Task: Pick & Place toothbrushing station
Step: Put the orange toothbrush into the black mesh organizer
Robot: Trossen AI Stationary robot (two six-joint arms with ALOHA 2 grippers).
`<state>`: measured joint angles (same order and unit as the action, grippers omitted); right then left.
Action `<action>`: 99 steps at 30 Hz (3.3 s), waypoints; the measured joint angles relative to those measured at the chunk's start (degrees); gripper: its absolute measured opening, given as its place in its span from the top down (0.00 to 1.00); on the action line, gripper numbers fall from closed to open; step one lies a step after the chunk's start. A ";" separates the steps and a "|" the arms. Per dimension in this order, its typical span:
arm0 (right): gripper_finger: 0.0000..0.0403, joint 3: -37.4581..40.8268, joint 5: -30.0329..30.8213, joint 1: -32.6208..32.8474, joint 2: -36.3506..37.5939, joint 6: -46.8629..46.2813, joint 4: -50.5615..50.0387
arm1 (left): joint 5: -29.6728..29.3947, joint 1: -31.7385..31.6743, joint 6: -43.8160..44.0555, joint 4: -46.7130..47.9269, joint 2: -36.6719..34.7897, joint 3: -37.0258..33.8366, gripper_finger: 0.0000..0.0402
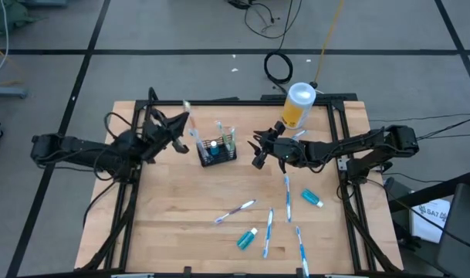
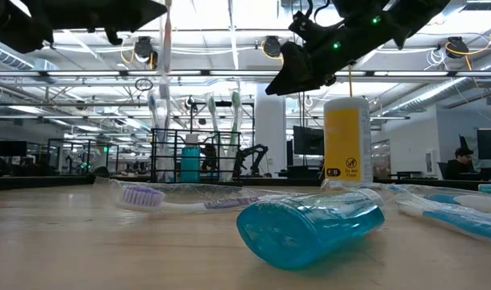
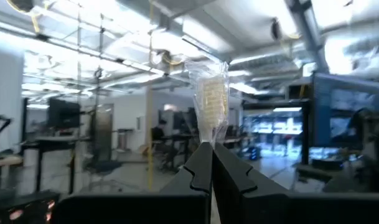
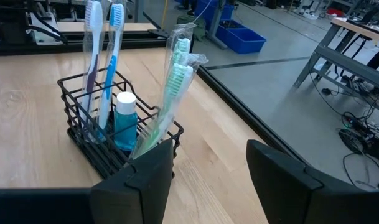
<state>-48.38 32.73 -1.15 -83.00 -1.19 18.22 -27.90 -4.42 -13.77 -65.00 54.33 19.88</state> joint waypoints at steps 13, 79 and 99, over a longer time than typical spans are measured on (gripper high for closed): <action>0.51 0.00 0.00 0.00 0.00 0.57 0.66 | 1.05 -8.25 1.06 0.83 1.54 0.00 0.99; 0.51 0.02 -0.01 0.00 0.02 0.81 4.26 | -25.86 11.08 -1.57 8.33 14.25 0.07 0.99; 0.51 0.02 -0.02 0.00 0.02 0.20 4.24 | -27.71 11.67 3.56 20.54 14.21 0.07 0.93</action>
<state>-48.36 32.71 -1.15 -82.98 -0.99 22.46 -55.61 7.25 -10.20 -44.46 68.53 19.95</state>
